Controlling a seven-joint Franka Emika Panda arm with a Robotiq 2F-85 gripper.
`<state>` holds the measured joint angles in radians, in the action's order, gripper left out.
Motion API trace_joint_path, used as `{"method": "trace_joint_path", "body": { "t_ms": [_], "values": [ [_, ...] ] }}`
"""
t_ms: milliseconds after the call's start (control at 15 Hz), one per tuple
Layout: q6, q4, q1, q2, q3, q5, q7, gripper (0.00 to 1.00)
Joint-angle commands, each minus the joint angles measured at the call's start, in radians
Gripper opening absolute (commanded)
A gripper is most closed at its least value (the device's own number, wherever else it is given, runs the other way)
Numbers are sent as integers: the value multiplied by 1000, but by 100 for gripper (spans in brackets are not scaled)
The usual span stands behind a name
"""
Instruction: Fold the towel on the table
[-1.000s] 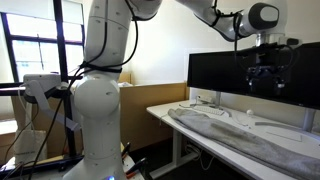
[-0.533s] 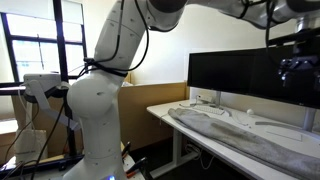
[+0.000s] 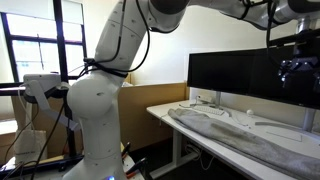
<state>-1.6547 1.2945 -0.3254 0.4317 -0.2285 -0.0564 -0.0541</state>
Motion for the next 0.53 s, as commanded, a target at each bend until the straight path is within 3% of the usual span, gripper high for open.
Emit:
{"method": "trace_joint_path", "body": {
  "t_ms": [0,467],
  "values": [
    [-25,34,-14,19,-11,-7,10,100],
    [-88,34,-78,139,10,-58,-14,100]
  ]
}}
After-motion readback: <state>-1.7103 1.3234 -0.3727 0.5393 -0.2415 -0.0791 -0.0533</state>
